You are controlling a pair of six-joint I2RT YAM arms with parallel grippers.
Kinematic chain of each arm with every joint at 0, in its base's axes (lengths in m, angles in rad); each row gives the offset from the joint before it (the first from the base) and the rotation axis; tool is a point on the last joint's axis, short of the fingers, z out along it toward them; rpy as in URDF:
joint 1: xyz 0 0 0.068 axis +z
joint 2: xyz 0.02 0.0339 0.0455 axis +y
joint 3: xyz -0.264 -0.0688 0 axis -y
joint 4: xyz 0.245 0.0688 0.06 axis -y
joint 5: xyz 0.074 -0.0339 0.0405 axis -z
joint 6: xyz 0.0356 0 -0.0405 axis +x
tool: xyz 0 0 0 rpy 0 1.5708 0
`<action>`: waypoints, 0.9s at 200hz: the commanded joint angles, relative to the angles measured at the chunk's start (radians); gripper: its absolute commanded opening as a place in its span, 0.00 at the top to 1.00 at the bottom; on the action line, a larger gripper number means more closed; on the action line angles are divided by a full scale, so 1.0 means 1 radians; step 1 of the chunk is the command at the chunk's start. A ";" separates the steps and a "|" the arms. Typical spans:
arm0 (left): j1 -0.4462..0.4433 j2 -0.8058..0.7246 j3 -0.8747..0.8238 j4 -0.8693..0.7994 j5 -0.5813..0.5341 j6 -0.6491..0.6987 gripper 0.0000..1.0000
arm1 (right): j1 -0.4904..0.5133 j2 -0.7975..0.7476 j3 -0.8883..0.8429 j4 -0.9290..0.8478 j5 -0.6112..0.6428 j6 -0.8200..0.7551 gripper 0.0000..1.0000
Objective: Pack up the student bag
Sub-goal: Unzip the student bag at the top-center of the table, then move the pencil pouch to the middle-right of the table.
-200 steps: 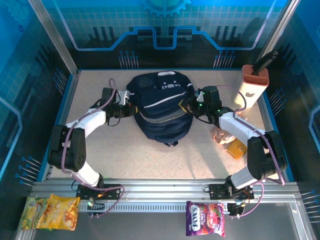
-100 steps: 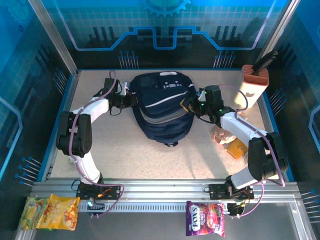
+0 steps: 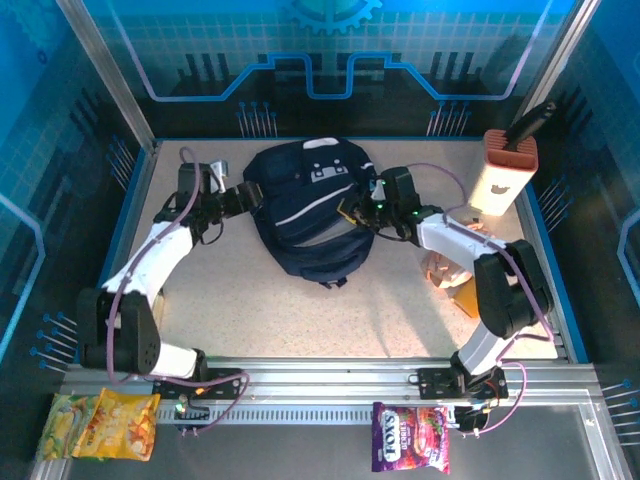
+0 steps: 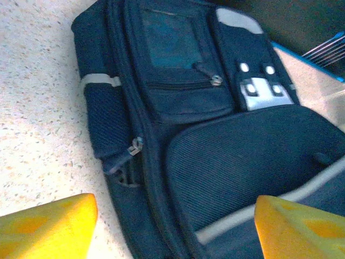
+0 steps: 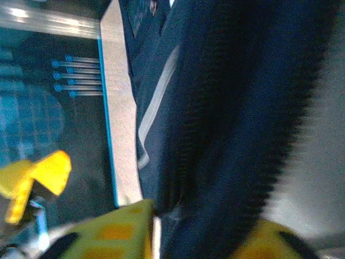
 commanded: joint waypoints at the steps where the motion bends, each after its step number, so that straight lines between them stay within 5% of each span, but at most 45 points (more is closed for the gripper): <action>1: 0.004 -0.079 -0.015 -0.084 -0.018 0.000 0.11 | 0.022 -0.005 0.055 -0.097 0.019 -0.092 0.57; 41: 0.004 -0.175 -0.027 -0.132 -0.002 0.013 0.01 | 0.012 -0.167 0.044 -0.475 0.288 -0.297 0.29; 96: 0.005 -0.187 -0.055 -0.093 0.023 -0.004 0.01 | -0.018 -0.440 -0.126 -0.670 0.659 -0.335 0.22; 118: 0.005 -0.182 -0.060 -0.076 0.051 -0.013 0.01 | -0.089 -0.442 -0.143 -0.713 0.701 -0.363 0.22; 146: 0.015 -0.170 -0.071 -0.018 0.172 -0.034 0.01 | -0.207 -0.332 -0.138 -0.665 0.611 -0.421 0.22; 180: 0.015 -0.172 -0.068 -0.039 0.167 -0.024 0.01 | -0.262 -0.196 -0.081 -0.658 0.657 -0.447 0.23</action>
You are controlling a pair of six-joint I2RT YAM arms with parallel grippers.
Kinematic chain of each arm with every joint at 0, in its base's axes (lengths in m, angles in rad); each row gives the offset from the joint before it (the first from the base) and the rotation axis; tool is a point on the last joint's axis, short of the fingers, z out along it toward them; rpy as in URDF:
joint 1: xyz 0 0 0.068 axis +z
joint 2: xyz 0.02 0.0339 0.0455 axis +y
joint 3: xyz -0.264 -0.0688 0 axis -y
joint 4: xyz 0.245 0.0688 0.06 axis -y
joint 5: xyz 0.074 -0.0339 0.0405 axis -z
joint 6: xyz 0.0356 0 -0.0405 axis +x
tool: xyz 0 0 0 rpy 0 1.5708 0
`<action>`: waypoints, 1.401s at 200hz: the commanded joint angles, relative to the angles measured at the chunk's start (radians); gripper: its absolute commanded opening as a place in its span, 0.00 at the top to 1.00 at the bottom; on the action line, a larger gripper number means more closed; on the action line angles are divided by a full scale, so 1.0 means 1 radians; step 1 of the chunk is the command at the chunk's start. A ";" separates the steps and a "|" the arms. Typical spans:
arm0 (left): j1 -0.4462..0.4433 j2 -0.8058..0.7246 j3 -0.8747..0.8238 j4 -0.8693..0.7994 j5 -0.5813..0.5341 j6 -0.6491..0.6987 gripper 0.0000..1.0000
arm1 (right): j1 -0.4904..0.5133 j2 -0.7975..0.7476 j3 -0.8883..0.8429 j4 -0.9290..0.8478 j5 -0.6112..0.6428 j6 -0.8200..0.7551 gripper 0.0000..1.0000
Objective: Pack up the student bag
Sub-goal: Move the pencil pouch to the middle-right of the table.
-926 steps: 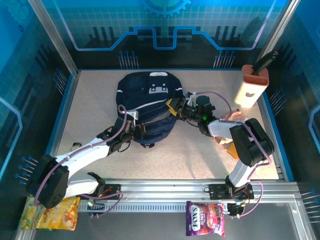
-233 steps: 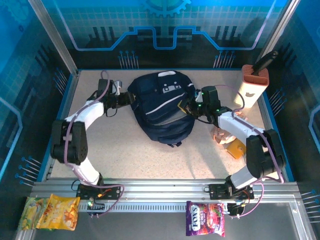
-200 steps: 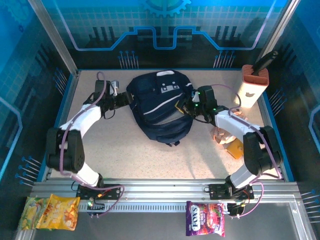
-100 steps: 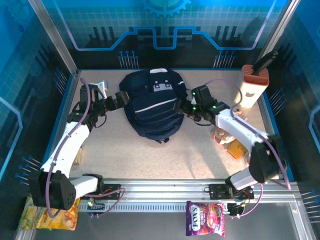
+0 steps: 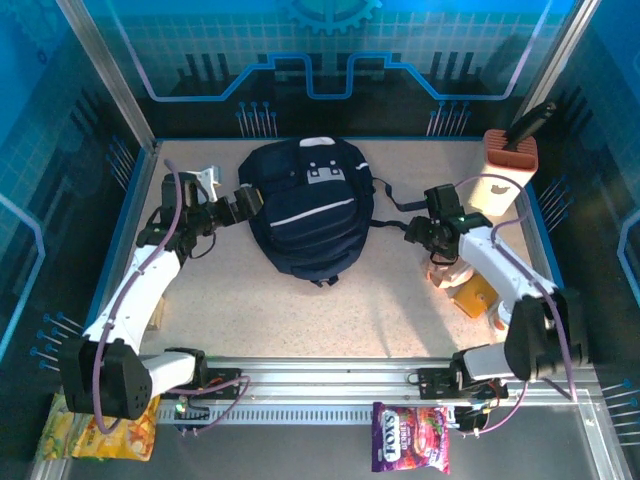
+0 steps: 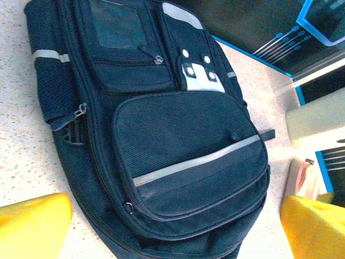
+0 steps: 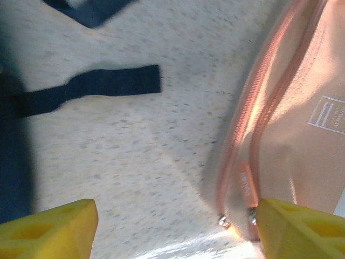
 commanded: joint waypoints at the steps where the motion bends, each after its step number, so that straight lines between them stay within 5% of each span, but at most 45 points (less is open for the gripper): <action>1: 0.009 0.001 -0.006 0.020 0.048 -0.008 0.01 | -0.028 0.069 0.048 -0.014 0.048 -0.048 0.23; 50: 0.009 0.014 -0.004 0.021 0.056 -0.010 0.01 | -0.044 0.183 0.052 -0.014 0.057 -0.048 0.23; 88: 0.009 0.027 0.001 0.018 0.066 -0.013 0.01 | -0.029 0.254 0.038 0.041 -0.092 -0.134 0.29; 145: 0.009 0.056 0.010 0.018 0.090 -0.021 0.01 | 0.092 0.240 -0.015 0.061 -0.260 -0.390 0.37; 195: 0.010 0.063 0.017 0.005 0.092 -0.024 0.01 | 0.213 0.218 0.018 0.022 -0.364 -0.457 0.43; 223: 0.009 0.062 0.016 0.006 0.095 -0.024 0.01 | 0.225 0.112 0.010 0.011 -0.273 -0.393 0.37; 280: 0.009 0.070 0.015 0.010 0.095 -0.024 0.01 | 0.332 -0.078 -0.107 0.077 -0.206 0.112 0.29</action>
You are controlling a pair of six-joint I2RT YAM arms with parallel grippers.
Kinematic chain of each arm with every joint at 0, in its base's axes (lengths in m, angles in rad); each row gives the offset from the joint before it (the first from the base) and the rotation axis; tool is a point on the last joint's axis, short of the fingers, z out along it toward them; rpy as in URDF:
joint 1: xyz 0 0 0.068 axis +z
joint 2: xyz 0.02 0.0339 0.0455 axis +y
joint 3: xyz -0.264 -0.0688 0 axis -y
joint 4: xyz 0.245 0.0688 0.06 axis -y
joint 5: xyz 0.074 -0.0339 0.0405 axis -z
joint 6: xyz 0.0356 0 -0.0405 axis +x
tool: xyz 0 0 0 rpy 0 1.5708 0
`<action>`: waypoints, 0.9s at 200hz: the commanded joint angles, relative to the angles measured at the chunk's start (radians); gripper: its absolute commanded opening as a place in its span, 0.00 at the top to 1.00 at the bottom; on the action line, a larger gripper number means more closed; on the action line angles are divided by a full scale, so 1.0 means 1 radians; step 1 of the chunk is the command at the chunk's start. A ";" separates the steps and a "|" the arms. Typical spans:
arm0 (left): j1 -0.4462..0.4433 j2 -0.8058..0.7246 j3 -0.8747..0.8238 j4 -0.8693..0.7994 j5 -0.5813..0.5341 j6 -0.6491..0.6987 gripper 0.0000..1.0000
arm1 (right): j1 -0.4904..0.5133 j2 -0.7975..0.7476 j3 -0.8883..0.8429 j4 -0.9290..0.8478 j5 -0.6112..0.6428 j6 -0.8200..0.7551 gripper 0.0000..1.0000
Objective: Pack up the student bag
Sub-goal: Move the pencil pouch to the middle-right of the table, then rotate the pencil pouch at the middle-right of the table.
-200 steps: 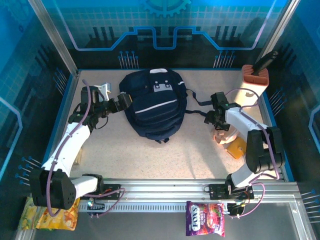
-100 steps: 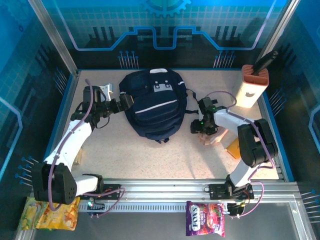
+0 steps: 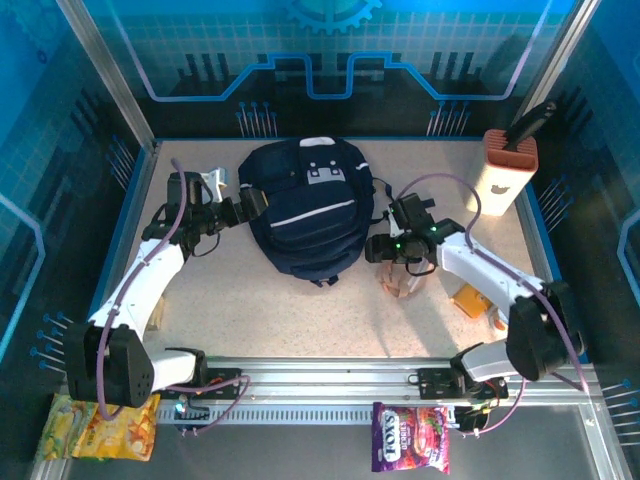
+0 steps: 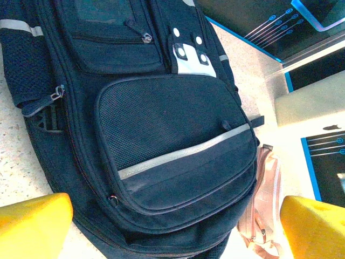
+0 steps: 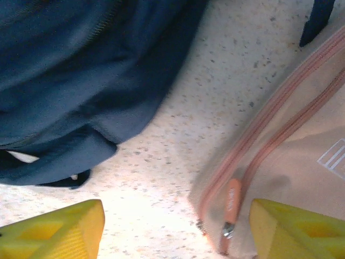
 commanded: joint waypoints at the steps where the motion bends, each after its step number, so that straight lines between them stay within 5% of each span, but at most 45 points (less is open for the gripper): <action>1: 0.009 0.010 0.014 -0.005 0.022 -0.005 0.01 | 0.061 -0.026 -0.090 0.021 0.027 0.288 0.29; 38: 0.009 0.020 0.012 -0.003 0.026 -0.007 0.01 | 0.102 -0.030 -0.201 0.128 -0.006 0.446 0.30; 78: 0.009 0.018 0.009 -0.004 0.023 -0.005 0.01 | 0.087 0.003 -0.194 0.009 0.101 0.449 0.28; 115: 0.009 0.021 0.010 -0.003 0.025 -0.006 0.01 | -0.002 -0.046 -0.222 -0.079 0.219 0.438 0.25; 180: 0.009 0.020 0.009 -0.003 0.026 -0.010 0.01 | -0.169 -0.214 -0.371 0.060 0.135 0.672 0.19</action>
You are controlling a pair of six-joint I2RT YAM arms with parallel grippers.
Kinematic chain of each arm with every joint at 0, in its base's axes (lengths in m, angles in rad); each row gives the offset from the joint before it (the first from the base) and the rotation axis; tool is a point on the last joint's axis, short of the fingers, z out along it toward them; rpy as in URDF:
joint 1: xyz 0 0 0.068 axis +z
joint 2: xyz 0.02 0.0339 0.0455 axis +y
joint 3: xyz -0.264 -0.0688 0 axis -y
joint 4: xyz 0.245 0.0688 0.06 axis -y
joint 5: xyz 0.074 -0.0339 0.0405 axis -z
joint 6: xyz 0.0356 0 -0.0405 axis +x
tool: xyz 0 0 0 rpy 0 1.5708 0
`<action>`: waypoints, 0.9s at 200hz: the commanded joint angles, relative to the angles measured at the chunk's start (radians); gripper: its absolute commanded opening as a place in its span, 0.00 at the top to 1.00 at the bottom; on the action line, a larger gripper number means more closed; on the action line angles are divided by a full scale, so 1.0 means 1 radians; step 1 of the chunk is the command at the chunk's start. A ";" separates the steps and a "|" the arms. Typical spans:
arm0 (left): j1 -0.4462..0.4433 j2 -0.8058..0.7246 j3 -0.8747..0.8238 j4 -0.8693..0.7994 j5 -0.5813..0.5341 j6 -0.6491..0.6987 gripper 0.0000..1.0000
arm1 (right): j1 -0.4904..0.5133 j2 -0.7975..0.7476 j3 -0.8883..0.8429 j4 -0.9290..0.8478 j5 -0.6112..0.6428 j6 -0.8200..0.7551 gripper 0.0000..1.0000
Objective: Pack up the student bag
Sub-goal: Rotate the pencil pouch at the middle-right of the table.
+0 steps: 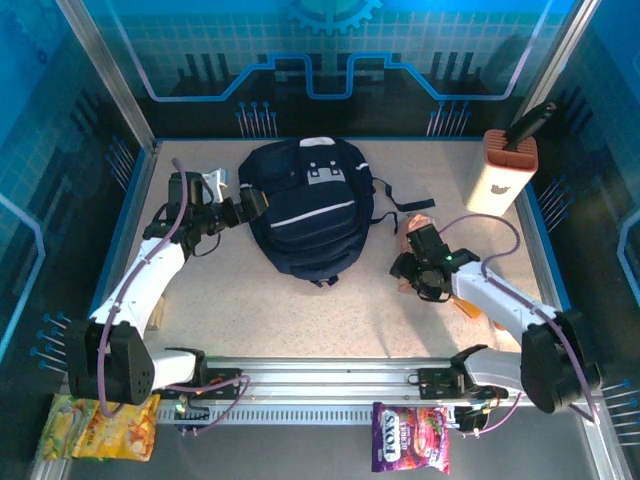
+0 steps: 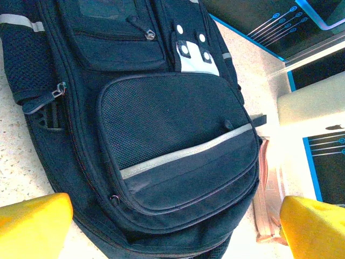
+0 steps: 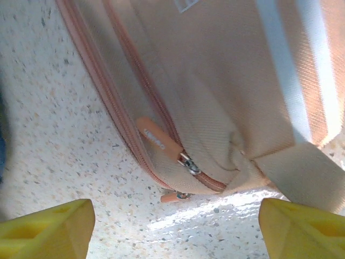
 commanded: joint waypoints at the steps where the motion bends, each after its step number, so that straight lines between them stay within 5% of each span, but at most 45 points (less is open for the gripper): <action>1: 0.009 0.006 0.009 -0.003 0.026 -0.006 0.01 | -0.077 -0.045 -0.089 0.067 -0.034 0.160 0.19; 47: 0.009 0.002 0.010 -0.007 0.020 -0.004 0.01 | -0.175 -0.062 -0.166 0.197 -0.107 0.287 0.22; 142: 0.009 0.029 0.017 -0.010 0.033 -0.002 0.01 | -0.295 -0.006 -0.121 0.195 -0.132 0.239 0.23; 180: -0.010 0.051 0.027 -0.016 0.053 0.016 0.02 | -0.297 0.071 -0.133 0.250 -0.136 0.191 0.39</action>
